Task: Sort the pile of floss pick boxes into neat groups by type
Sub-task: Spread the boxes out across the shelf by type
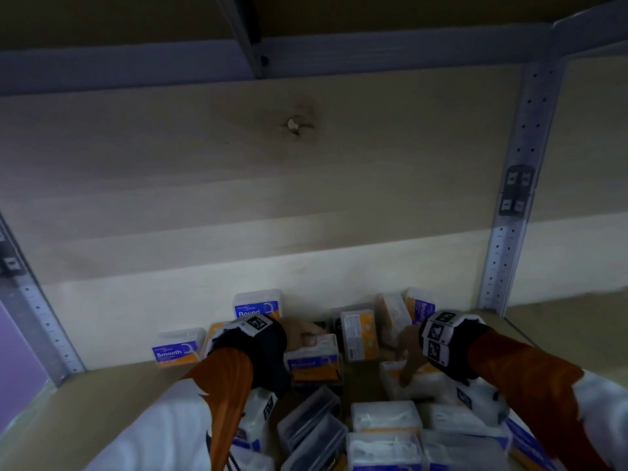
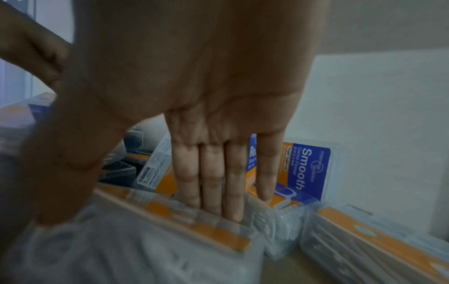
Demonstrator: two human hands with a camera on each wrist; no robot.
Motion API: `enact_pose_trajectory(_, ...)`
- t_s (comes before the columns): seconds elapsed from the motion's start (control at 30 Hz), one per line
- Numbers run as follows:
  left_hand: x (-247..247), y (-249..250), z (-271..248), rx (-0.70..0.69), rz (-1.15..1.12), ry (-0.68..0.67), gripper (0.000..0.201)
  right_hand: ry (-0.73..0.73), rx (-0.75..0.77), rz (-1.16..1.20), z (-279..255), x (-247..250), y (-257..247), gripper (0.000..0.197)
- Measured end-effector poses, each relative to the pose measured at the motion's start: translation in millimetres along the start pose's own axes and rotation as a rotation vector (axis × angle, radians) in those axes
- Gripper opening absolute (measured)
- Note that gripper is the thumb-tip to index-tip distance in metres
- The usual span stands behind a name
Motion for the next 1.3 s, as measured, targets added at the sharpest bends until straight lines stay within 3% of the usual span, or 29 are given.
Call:
enact_pose_trajectory(0.13, 11, -1, 4, 0.015, -0.036, 0.077, 0.039, -0.009, -0.084, 0.019, 2, 6, 3, 0.048)
enact_pose_trajectory(0.2, 15, -2, 7, 0.032, -0.003, 0.099, 0.039, 0.007, -0.103, 0.028, 0, 10, 3, 0.043)
enact_pose_trajectory(0.3, 17, -3, 8, 0.047, 0.022, 0.119, 0.037, 0.059, -0.103, 0.124, -1, 11, 8, 0.052)
enact_pose_trajectory(0.47, 18, -2, 10, 0.047, 0.031, 0.095, 0.035, 0.125, -0.098, 0.173, -5, 18, 10, 0.049)
enact_pose_trajectory(0.73, 17, -3, 12, 0.051, 0.041, 0.081, 0.035, 0.231, -0.095, 0.008, -13, 32, 9, 0.048)
enact_pose_trajectory(1.07, 13, -5, 10, 0.066, 0.04, 0.105, 0.035, 0.22, -0.057, -0.009, -26, 23, 17, 0.057)
enact_pose_trajectory(1.17, 12, -8, 6, 0.079, 0.003, 0.118, 0.035, 0.143, -0.043, -0.001, -31, 16, 19, 0.068)
enact_pose_trajectory(1.3, 6, -11, 2, 0.096, -0.035, 0.058, 0.045, 0.104, -0.05, -0.042, -36, 12, 14, 0.07)
Point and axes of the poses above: each hand's wrist, its own z-axis towards the middle knuckle, its own x-axis out of the back of the hand, y = z × x, the point moved 8 cm from there along z, towards the middle knuckle, and after that the axes turned 11 degrees about x, right-handed, at the moved point
